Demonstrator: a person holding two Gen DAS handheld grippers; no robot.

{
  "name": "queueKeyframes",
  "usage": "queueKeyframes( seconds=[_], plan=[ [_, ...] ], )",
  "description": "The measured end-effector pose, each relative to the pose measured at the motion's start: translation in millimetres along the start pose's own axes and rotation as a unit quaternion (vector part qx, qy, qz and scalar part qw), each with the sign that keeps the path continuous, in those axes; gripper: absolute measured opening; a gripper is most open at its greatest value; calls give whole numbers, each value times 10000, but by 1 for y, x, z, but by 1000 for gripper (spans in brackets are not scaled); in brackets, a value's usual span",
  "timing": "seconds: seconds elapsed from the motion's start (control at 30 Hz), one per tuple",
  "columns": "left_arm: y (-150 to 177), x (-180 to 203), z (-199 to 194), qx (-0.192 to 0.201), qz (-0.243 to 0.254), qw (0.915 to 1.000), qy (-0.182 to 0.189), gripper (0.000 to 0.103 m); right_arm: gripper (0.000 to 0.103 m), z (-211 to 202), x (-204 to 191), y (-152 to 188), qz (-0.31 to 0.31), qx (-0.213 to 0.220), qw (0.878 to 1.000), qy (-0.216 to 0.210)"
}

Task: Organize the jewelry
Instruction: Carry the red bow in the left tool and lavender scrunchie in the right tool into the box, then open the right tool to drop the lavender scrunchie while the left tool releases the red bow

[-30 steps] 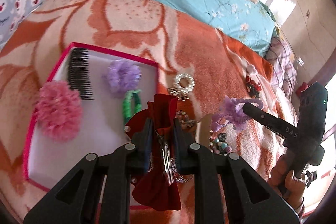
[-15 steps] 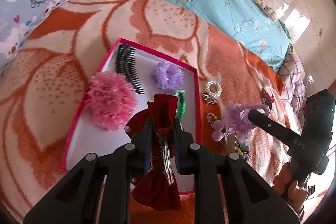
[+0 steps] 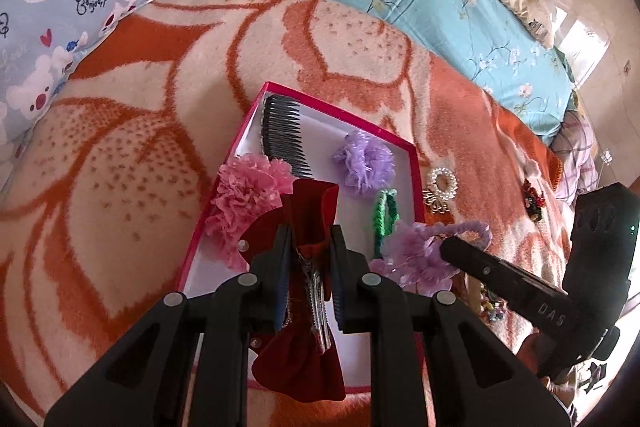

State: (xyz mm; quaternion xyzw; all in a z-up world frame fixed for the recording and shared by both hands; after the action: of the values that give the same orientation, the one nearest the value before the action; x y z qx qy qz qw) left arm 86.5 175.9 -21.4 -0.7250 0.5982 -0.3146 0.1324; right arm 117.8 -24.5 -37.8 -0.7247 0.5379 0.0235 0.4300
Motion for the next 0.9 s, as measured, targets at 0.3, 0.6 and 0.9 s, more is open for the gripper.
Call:
queueKeyframes(
  seconds=[0.3,0.6,0.9],
  plan=[
    [-7,-9,36,-172,109,9989,-415,15,5,39,13,-2,128,-285,9995,43],
    [-1,-11,57,-238,144,9984,-487,17,10,59,35,7,337,-517,9980,124],
    [-1,-9,56,-233,135,9989,-378,28,17,55,35,4,313,-526,9980,123]
  ],
)
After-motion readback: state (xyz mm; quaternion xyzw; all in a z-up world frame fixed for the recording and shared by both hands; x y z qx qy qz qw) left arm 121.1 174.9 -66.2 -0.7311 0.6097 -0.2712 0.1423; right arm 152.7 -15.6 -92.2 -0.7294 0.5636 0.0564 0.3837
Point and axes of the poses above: each gripper's, at about its wrist camera, not at the fingertips, and z roughly the way its jaws point, x to its right, y to its underside, the point moved 3 cm from there along z, roughly the way its jaws point, and after that the axes turned 3 degrees about z, right-handed, at the moved point
